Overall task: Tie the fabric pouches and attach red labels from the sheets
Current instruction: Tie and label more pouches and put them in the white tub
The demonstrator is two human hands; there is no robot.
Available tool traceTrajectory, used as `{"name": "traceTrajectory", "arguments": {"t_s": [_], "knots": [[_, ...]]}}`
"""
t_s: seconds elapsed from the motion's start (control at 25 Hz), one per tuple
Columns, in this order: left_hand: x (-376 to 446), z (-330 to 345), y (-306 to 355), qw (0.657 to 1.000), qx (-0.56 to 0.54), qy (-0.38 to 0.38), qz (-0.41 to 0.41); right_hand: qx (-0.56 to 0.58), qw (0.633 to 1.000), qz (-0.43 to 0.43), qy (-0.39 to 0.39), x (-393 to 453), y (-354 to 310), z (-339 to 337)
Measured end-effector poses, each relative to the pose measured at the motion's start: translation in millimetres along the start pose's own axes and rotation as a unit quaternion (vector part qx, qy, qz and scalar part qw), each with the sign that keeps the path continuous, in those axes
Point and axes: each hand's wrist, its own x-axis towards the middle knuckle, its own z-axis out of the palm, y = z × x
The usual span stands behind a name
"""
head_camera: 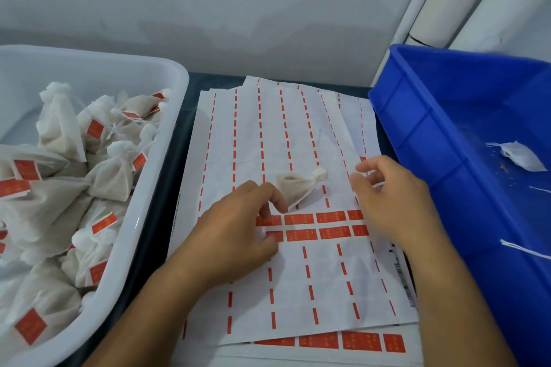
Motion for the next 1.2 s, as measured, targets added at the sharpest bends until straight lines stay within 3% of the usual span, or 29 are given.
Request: {"name": "traceTrajectory", "arguments": {"t_s": [0.16,0.28,0.52,0.64,0.76,0.88,0.96,1.2], "knots": [[5.2,-2.9,-10.2,0.999,0.036,0.031,-0.009,-0.082,0.992,0.056,-0.079,-8.9,20.9,-14.0],[6.4,-4.5,-18.2,0.999,0.046,0.005,-0.016,-0.081,0.993,0.057,-0.065,-13.4,27.2,-17.3],[4.1,-13.3,-23.1,0.998,0.003,0.021,-0.053,0.12,0.981,0.073,-0.134,-14.1,27.3,-14.3],[5.1,-8.6,0.6,0.998,-0.002,0.065,-0.016,0.251,0.937,0.071,-0.234,-18.7,26.4,-17.9],[8.3,7.4,33.6,0.998,-0.023,0.014,0.058,0.334,0.886,0.038,-0.319,-21.5,25.4,-23.7],[13.7,22.7,52.7,0.993,-0.005,-0.056,0.106,0.367,0.875,0.006,-0.316,-23.3,22.3,-22.3],[17.5,27.6,54.1,0.993,0.009,-0.045,0.11,0.376,0.878,0.008,-0.297,-24.1,20.1,-19.8],[19.8,35.5,34.0,0.99,-0.101,-0.021,0.091,0.368,0.889,0.035,-0.272,-24.0,19.4,-9.7]]}}
